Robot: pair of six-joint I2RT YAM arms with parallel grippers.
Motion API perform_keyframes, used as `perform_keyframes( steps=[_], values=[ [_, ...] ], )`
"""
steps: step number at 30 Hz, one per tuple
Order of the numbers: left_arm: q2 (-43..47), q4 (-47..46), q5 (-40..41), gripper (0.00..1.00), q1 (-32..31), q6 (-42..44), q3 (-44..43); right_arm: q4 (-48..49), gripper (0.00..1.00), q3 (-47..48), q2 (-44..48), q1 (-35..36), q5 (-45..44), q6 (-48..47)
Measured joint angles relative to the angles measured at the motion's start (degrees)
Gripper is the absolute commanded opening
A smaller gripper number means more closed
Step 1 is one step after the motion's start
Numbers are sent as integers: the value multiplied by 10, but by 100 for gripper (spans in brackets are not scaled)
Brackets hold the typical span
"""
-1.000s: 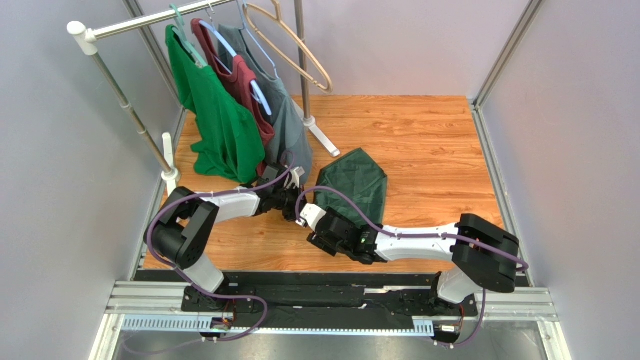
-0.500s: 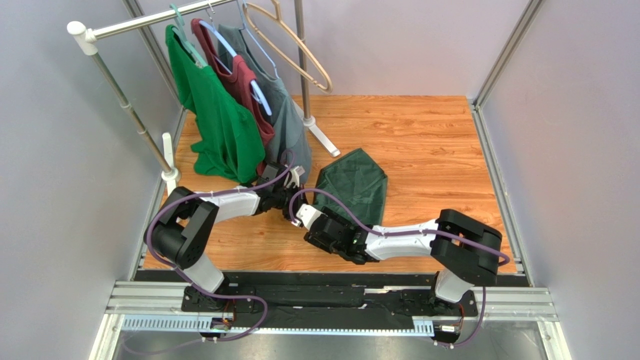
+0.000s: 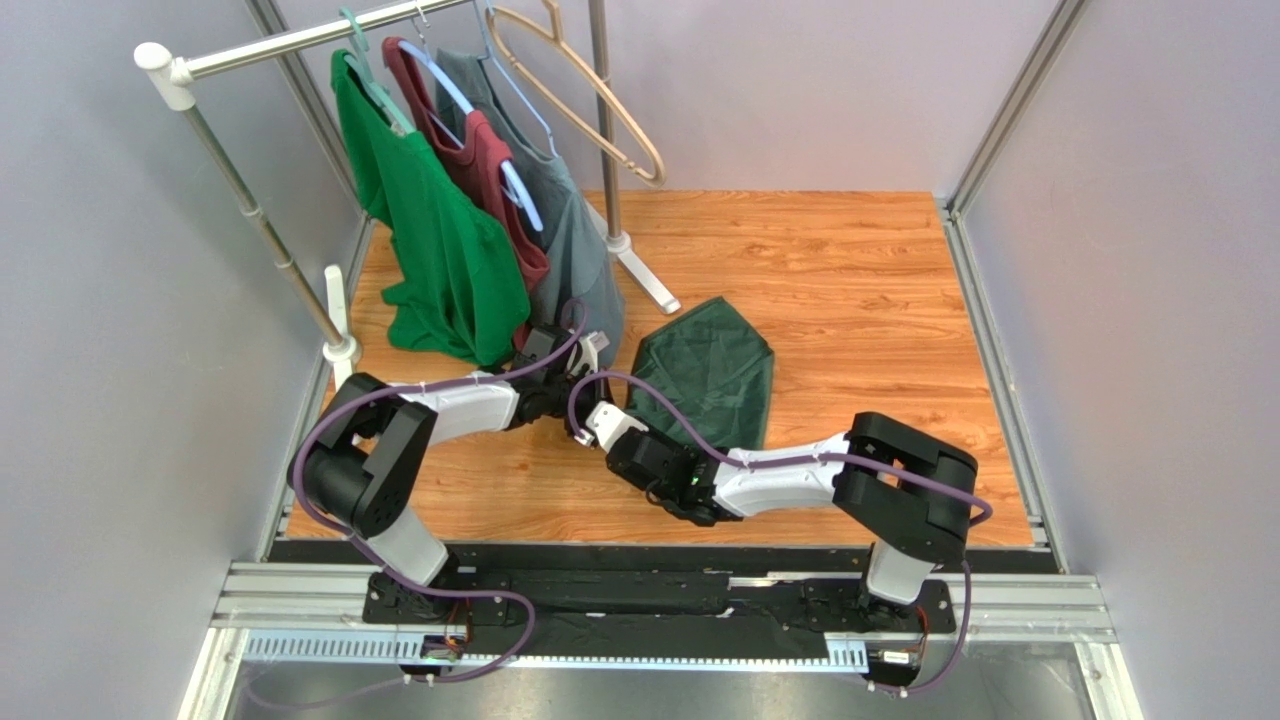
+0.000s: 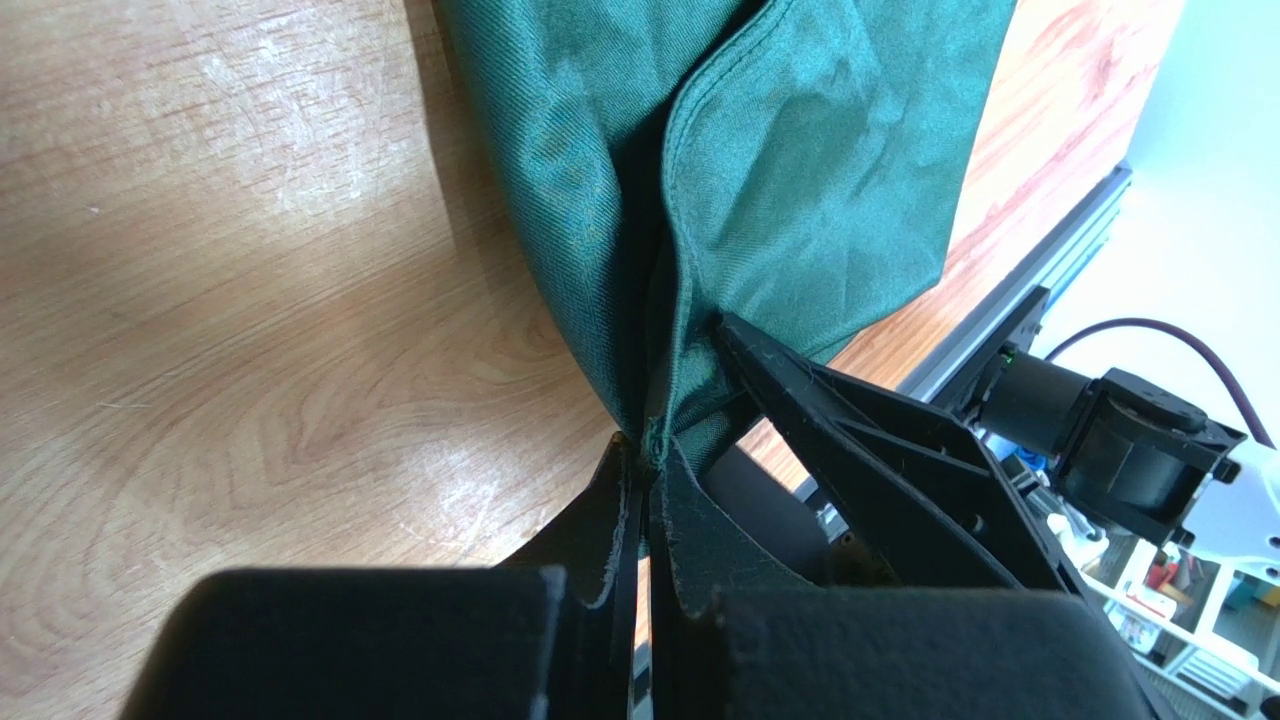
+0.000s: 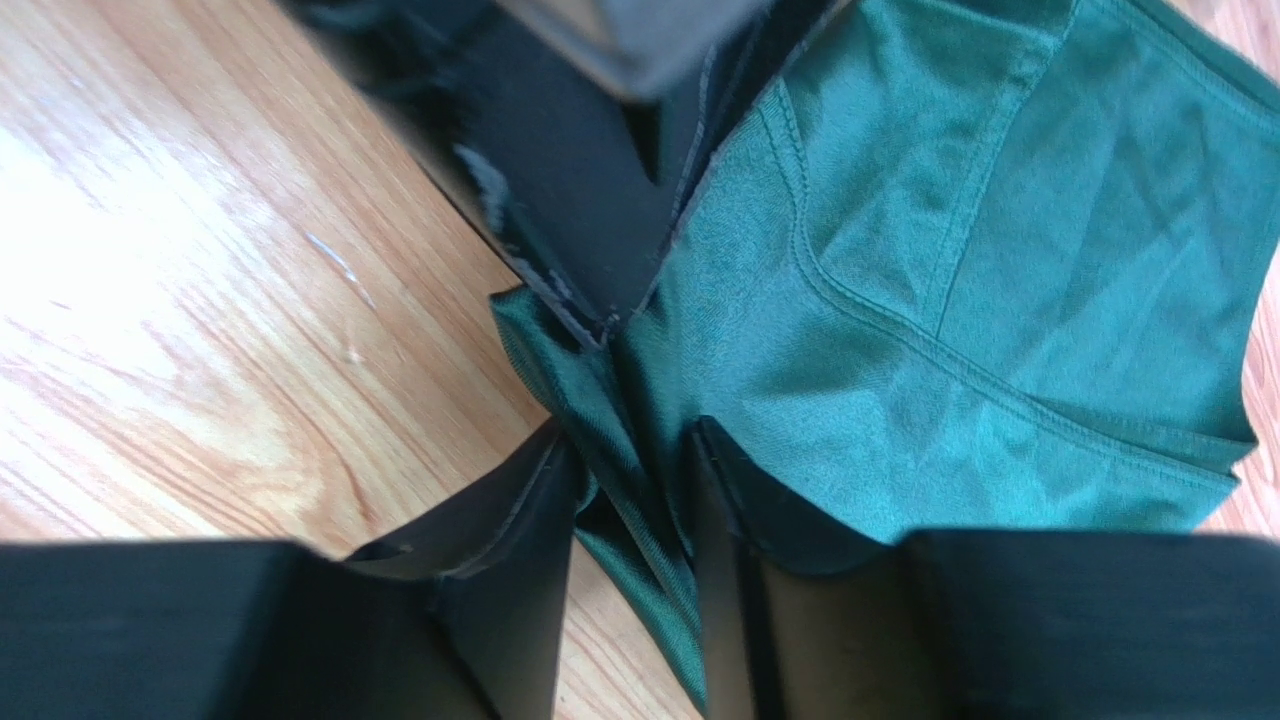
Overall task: Fold the napkin, place the utensils inside, and roll it up
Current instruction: Roll the napkin with the utensil
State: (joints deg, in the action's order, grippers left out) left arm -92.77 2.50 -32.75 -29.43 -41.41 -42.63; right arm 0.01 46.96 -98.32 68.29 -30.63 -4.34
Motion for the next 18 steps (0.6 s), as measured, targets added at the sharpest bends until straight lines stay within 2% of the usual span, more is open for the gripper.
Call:
perform_keyframes(
  steps=[8, 12, 13, 18],
  values=[
    [0, -1, -5, 2, 0, 0, 0, -31, 19, 15, -8, -1, -3, 20],
    [0, -2, -6, 24, 0, 2, 0, -56, 0, 30, -13, -3, 7, 20],
    [0, -2, -5, 34, 0, 2, 0, -62, 0, 35, -14, -5, 9, 19],
    [18, -6, 21, 49, 3, 5, 5, -90, 0, 54, -15, -19, 37, 20]
  ],
)
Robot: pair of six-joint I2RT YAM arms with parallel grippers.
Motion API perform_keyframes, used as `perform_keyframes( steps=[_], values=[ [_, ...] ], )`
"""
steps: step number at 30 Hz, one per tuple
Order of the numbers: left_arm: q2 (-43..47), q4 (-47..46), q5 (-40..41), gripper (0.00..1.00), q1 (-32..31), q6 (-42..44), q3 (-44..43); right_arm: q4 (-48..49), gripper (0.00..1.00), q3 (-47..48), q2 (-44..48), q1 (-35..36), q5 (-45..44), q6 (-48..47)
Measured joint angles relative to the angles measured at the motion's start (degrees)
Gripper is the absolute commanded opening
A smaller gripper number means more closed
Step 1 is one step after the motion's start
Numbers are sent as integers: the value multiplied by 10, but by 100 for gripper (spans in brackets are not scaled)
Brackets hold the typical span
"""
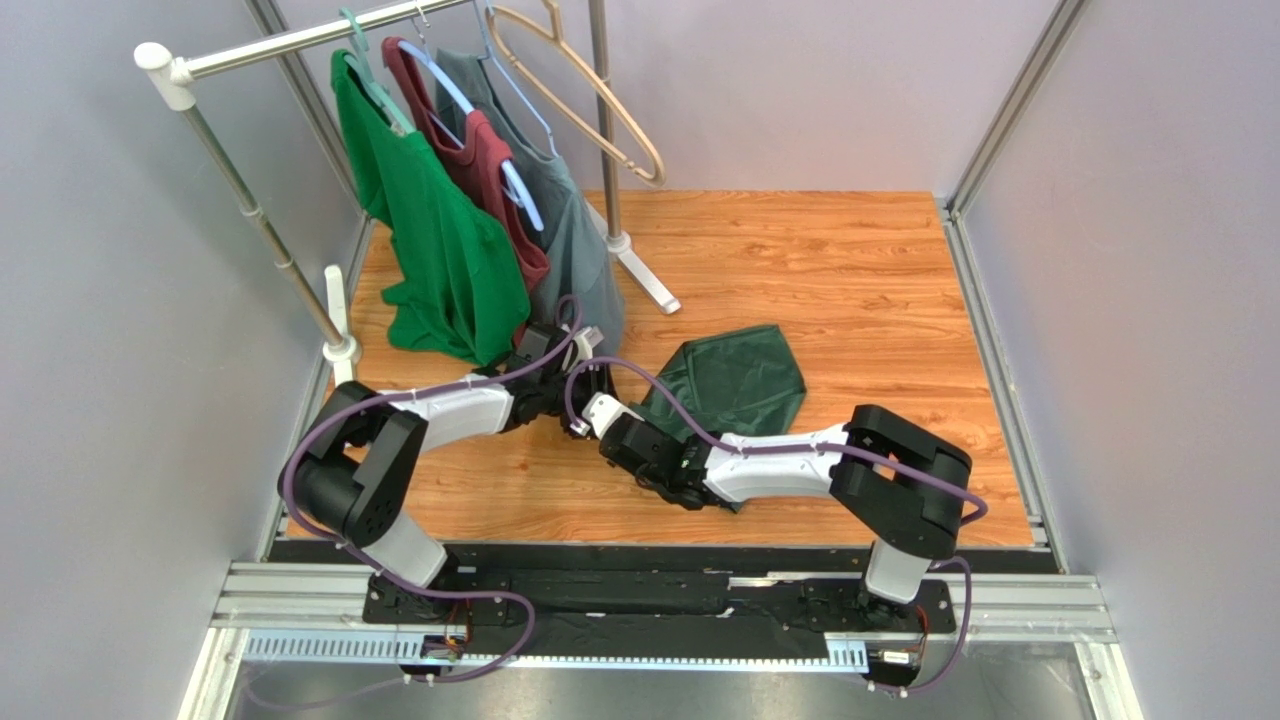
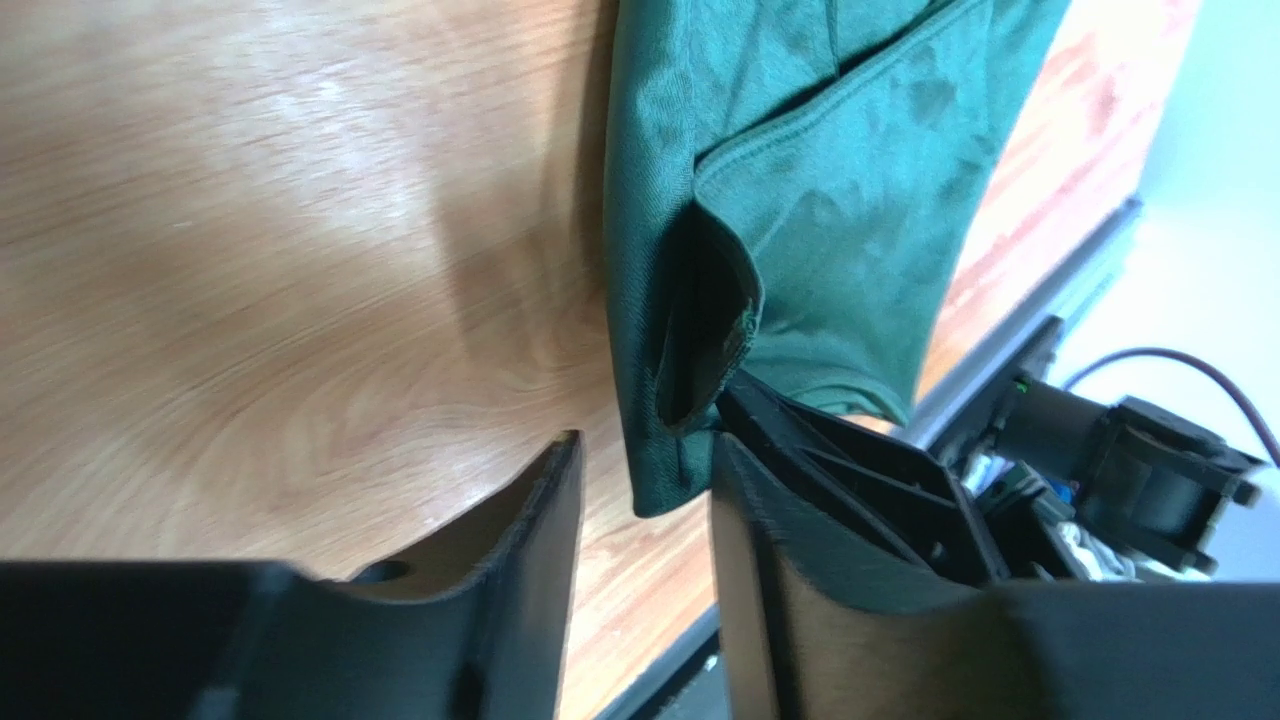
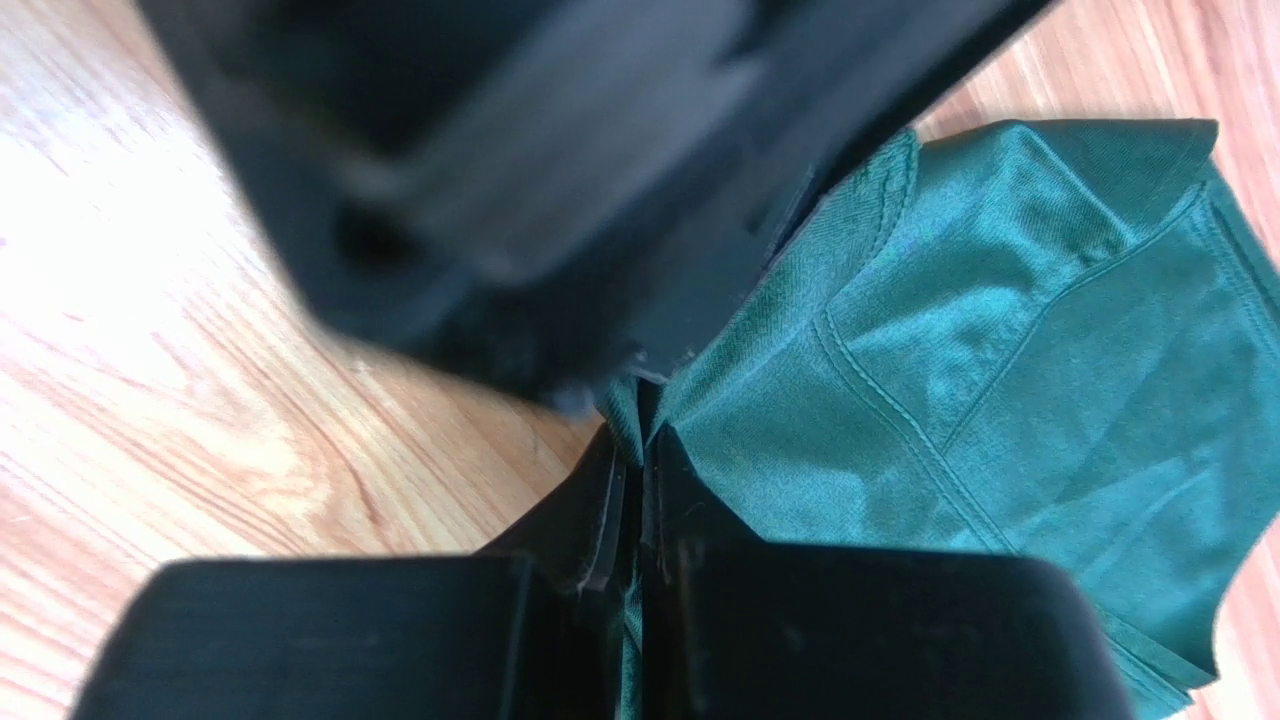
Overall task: Fold the napkin, place the utensils inside, and roll it up
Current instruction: Roll the napkin with the utensil
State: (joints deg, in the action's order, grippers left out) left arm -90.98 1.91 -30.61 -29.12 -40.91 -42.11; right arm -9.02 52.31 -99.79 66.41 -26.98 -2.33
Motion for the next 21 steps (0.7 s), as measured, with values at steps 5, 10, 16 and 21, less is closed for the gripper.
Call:
perform_keyframes(
  steps=[5, 10, 16, 21],
  values=[
    [25, 0, 37, 56, 0, 3, 16, -4, 0, 4, 3, -10, 36, 0],
    [44, -4, 66, 57, 3, 3, 26, -5, 0, 7, 8, -26, 83, -2],
    [94, -13, 99, 60, 28, 3, 65, -10, 0, 8, 17, -56, 145, 5],
    [134, -36, 131, 60, 37, 3, 101, -15, 0, 10, 20, -83, 203, 9]
  ],
)
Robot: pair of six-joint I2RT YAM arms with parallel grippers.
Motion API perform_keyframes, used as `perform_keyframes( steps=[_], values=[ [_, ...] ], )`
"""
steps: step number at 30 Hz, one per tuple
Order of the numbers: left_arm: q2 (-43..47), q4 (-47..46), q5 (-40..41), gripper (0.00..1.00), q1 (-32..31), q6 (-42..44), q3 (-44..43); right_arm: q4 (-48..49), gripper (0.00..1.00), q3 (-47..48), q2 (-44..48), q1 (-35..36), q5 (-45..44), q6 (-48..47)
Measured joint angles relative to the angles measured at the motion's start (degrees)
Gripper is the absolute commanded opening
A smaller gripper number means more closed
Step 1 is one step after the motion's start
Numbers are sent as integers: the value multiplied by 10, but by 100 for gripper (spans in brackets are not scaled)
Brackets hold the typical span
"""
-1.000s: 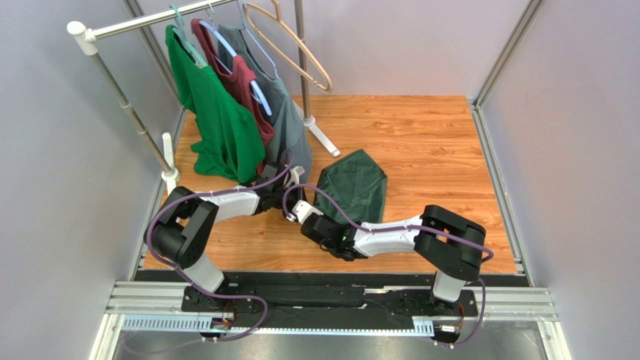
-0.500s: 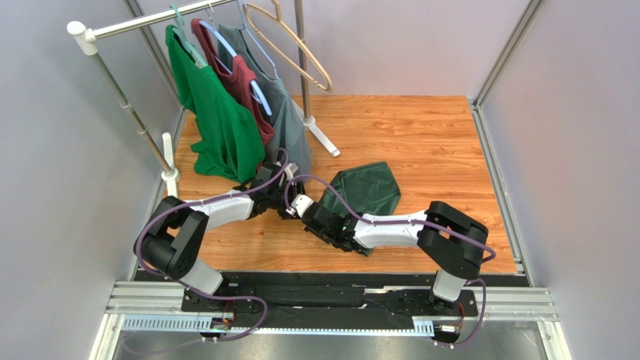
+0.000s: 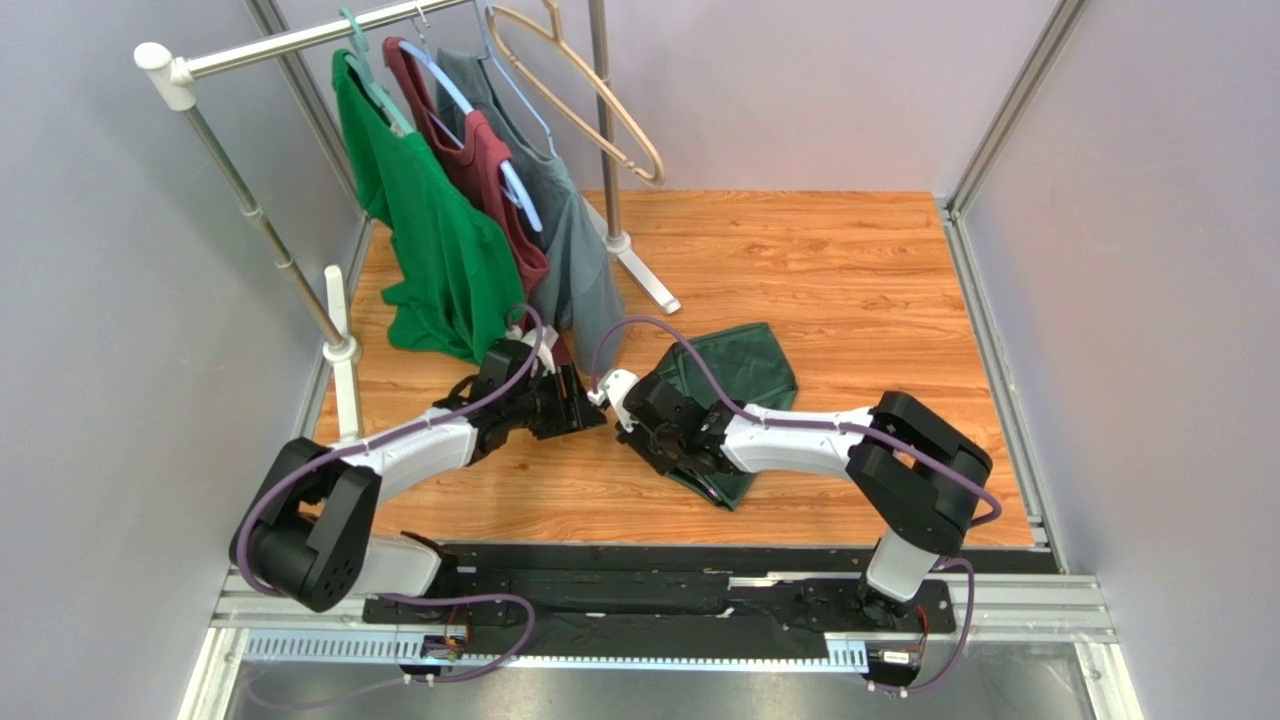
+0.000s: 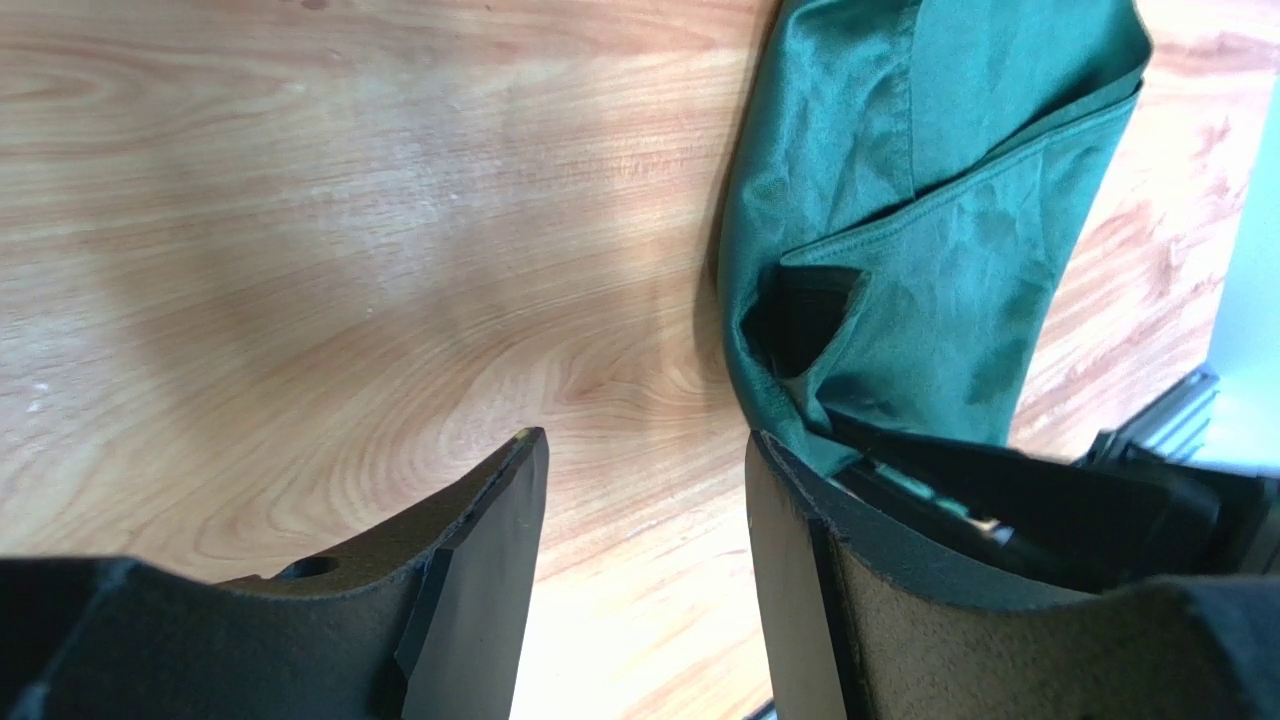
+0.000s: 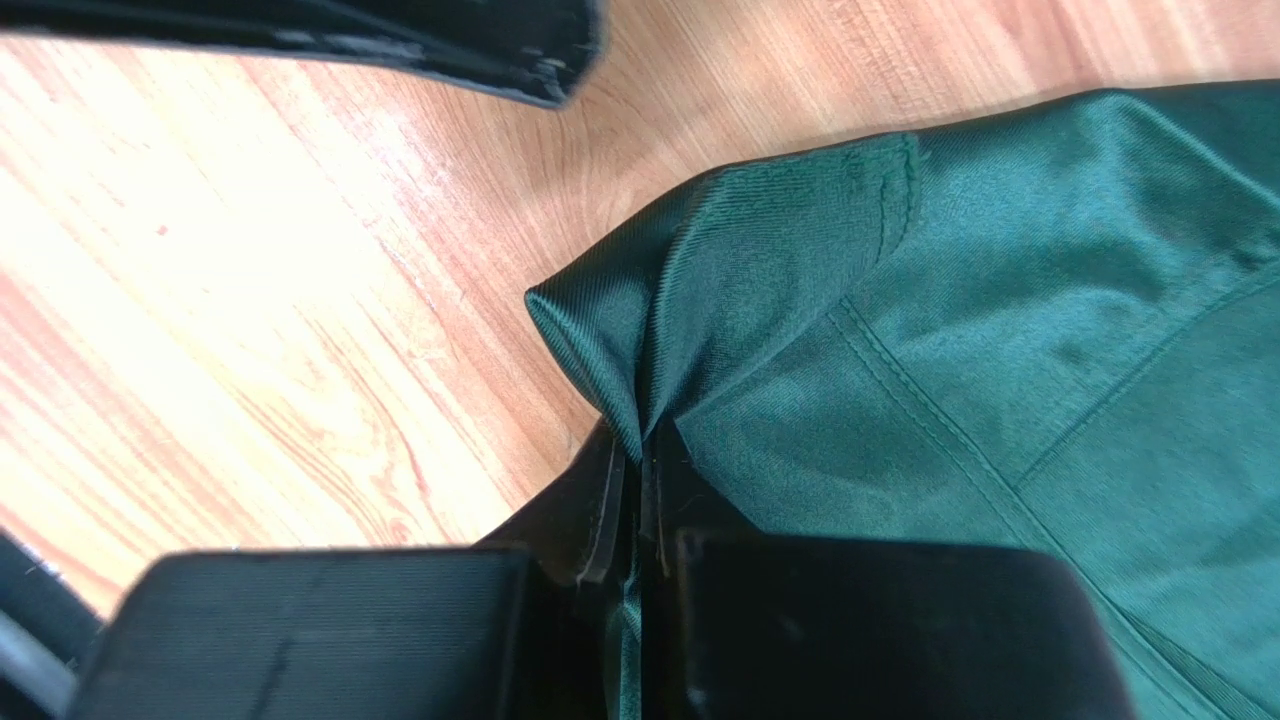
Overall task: Fold the napkin, place the utensils inside, and roll it up
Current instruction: Roll the napkin with the utensil
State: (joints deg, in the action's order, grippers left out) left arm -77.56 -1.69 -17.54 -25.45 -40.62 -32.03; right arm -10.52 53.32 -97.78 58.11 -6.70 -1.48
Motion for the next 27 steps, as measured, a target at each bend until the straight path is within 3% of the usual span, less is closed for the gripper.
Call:
perform_keyframes(
  steps=[8, 15, 27],
  values=[
    [55, -110, 7, 61, 0, 28, 84, -2, 0, 1, 2, -60, 117, 10],
    [71, -240, -38, 61, 0, 85, 131, -8, 0, 8, -13, -118, 240, 21],
    [-52, -421, -135, 66, -16, 150, 133, -29, 0, 39, -61, -181, 389, 23]
  ],
)
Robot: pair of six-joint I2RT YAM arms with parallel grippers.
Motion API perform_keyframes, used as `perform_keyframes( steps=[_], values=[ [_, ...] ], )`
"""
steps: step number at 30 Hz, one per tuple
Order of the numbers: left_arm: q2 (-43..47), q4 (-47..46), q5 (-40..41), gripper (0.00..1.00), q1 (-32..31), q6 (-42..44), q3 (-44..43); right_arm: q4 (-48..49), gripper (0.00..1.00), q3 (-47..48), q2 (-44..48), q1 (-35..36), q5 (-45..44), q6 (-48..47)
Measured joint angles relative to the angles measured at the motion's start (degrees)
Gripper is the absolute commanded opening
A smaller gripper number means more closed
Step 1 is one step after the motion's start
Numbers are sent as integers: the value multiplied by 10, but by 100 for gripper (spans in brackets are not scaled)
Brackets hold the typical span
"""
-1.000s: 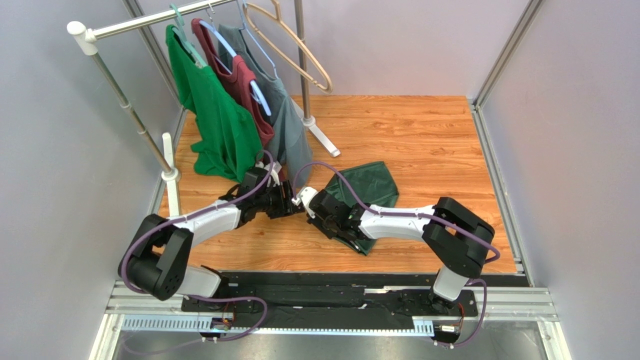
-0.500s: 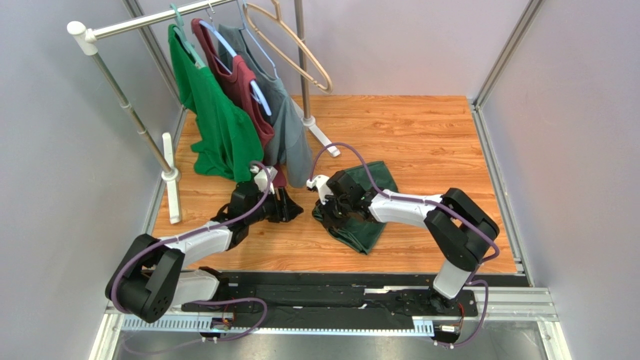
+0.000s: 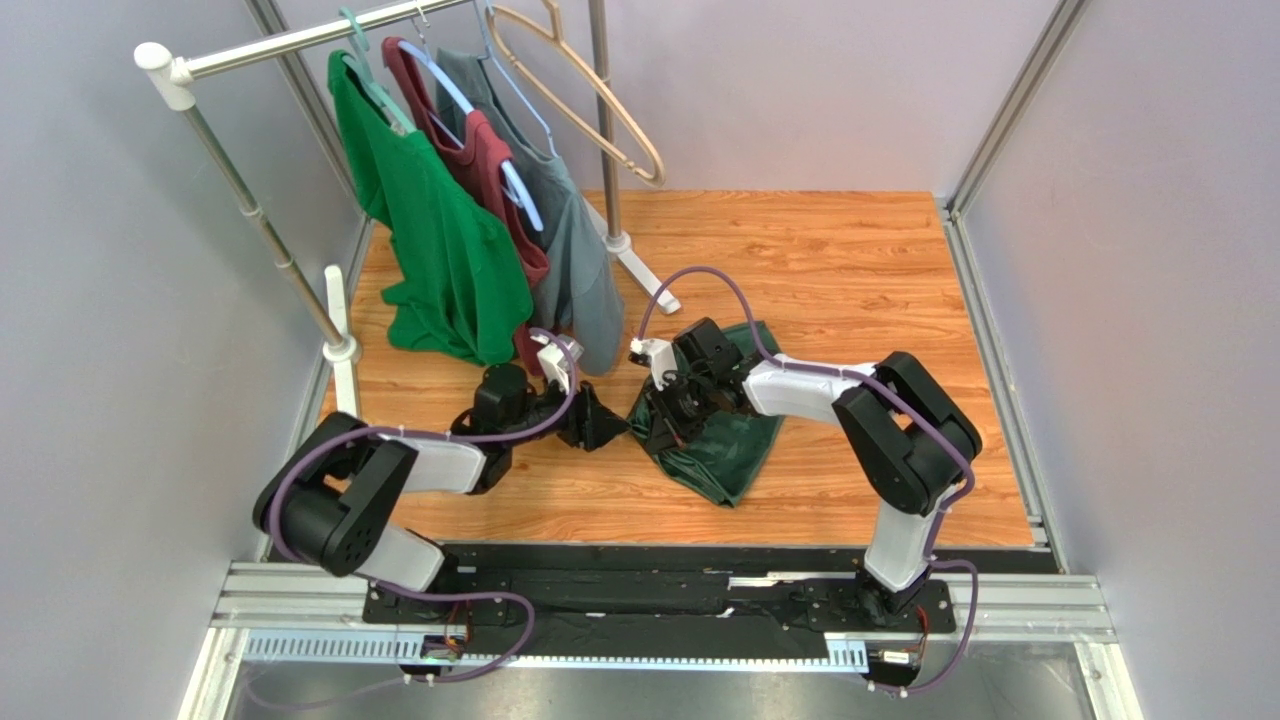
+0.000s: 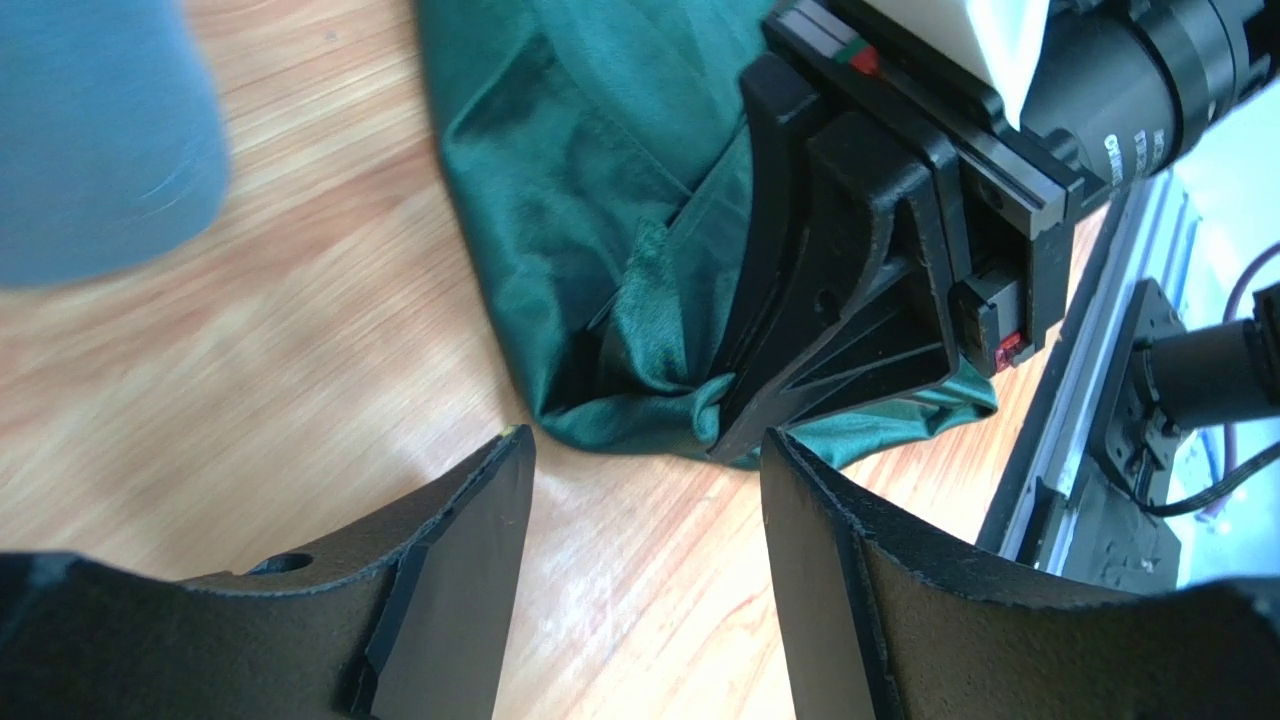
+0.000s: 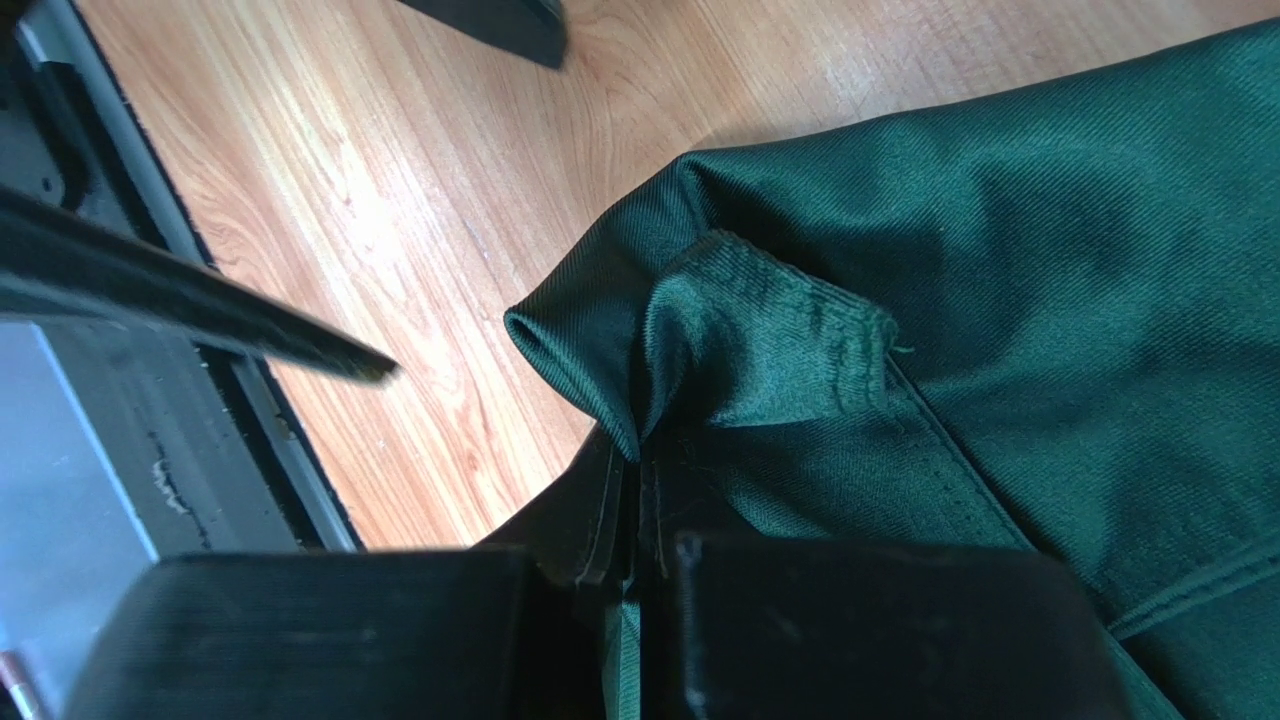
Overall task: Fold the napkin, place the utensils inside, and roll it up
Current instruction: Roll the napkin with the utensil
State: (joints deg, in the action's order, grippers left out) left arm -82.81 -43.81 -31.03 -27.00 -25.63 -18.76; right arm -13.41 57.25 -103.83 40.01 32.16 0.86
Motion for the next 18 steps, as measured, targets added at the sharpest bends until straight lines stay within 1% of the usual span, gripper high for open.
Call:
perform_keyframes(
  steps=[6, 13, 18],
  values=[
    [-53, -55, -11, 67, -18, 7, -20, -1, 0, 4, -9, -12, 27, 2],
    [-82, -87, -12, 66, -26, 5, -35, -2, 0, 5, -10, -13, 29, 2],
    [-87, -87, 0, 64, -28, -8, -37, -2, 7, 5, -9, -12, 28, 3]
  ],
)
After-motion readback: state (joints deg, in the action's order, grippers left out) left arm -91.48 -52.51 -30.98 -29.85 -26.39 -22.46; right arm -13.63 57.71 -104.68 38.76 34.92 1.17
